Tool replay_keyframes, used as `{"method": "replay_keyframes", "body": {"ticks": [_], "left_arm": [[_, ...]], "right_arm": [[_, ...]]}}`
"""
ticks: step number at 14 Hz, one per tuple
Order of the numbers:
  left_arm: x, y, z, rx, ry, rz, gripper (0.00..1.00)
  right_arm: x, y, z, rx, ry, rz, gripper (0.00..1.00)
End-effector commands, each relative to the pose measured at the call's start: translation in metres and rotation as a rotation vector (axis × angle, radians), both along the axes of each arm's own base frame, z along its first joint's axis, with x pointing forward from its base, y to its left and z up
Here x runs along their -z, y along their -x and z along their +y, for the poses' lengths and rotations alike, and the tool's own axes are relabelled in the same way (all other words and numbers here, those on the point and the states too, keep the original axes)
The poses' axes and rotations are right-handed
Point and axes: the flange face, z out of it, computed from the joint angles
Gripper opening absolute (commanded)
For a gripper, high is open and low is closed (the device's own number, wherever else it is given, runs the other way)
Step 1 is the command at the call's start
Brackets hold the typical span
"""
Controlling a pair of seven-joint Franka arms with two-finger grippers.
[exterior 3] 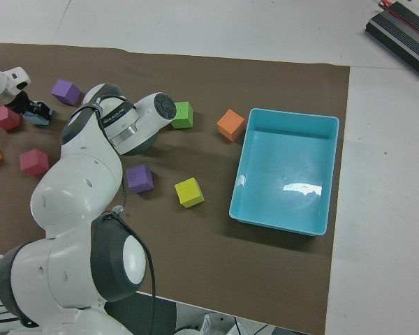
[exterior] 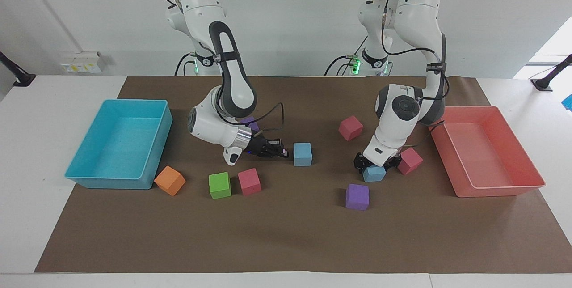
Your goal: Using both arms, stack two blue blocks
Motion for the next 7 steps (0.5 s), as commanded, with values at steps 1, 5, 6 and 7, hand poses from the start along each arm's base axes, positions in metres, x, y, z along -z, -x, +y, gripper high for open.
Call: {"method": "replay_keyframes", "body": {"ticks": [1,5,6,7], "left_arm": [[-0.023,0.007,-0.007,-0.016,-0.028,-0.007,0.21],[-0.066,0.021,-0.022,0.002,-0.046,0.013,0.22],[-0.072,0.022,-0.032,0.009,-0.05,0.02,0.22],[-0.075,0.021,-0.041,-0.005,-0.048,0.017,0.23]], "right_arm": [[0.004,0.001,-0.003,-0.022,-0.014,-0.06,0.0],[0.004,0.0,-0.004,-0.068,-0.015,-0.116,0.0],[0.004,0.0,-0.004,-0.068,-0.014,-0.116,0.0],[0.004,0.0,-0.005,-0.067,-0.014,-0.116,0.0]]}}
